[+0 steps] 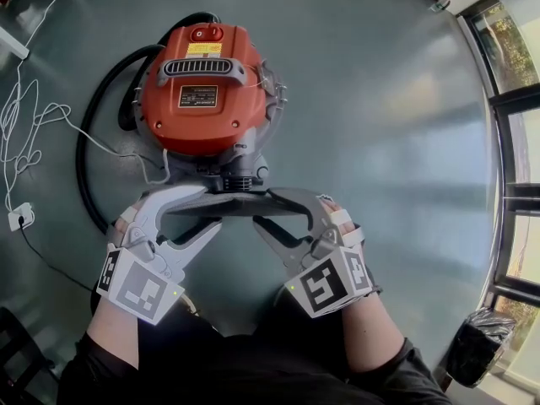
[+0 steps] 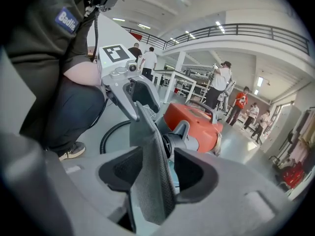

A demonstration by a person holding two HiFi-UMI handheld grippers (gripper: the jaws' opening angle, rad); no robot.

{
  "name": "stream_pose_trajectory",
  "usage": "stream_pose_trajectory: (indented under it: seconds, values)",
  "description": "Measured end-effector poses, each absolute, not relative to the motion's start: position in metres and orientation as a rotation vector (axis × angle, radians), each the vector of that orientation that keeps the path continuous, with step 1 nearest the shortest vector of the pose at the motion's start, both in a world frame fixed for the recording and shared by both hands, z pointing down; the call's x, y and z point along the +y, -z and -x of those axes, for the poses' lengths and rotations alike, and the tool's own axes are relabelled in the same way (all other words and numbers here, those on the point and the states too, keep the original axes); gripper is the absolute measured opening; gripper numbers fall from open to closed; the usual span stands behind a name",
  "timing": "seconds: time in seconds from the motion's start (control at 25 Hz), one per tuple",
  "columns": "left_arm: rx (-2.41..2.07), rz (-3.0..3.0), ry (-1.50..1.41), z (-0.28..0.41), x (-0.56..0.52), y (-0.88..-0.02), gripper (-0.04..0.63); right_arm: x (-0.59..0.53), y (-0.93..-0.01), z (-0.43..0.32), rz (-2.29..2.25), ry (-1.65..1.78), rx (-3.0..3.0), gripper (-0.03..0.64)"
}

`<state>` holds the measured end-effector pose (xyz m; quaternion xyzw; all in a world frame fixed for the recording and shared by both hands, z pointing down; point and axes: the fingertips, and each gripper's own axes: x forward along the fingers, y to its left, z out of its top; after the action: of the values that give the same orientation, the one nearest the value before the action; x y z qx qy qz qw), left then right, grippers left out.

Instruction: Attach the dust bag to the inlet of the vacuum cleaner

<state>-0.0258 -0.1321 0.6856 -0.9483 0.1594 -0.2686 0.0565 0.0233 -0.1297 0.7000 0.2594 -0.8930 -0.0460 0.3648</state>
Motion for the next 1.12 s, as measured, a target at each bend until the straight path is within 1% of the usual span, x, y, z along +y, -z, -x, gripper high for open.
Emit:
stream_pose_trajectory:
  seconds: [0.36,0.64,1.12]
  values:
    - [0.611,2.923,0.806,0.041,-0.14,-0.614,0.218,-0.126,-0.647,-0.032,-0.719,0.086,-2.246,0.183]
    - [0.633,2.996,0.818,0.041,-0.122,-0.529,0.219,-0.106,-0.568,-0.03,-0.717,-0.012,-2.247,0.183]
    - [0.7,3.048,0.877,0.061,-0.077,-0.386,0.213,-0.052,-0.432,-0.019,-0.658,-0.098,-2.259,0.183]
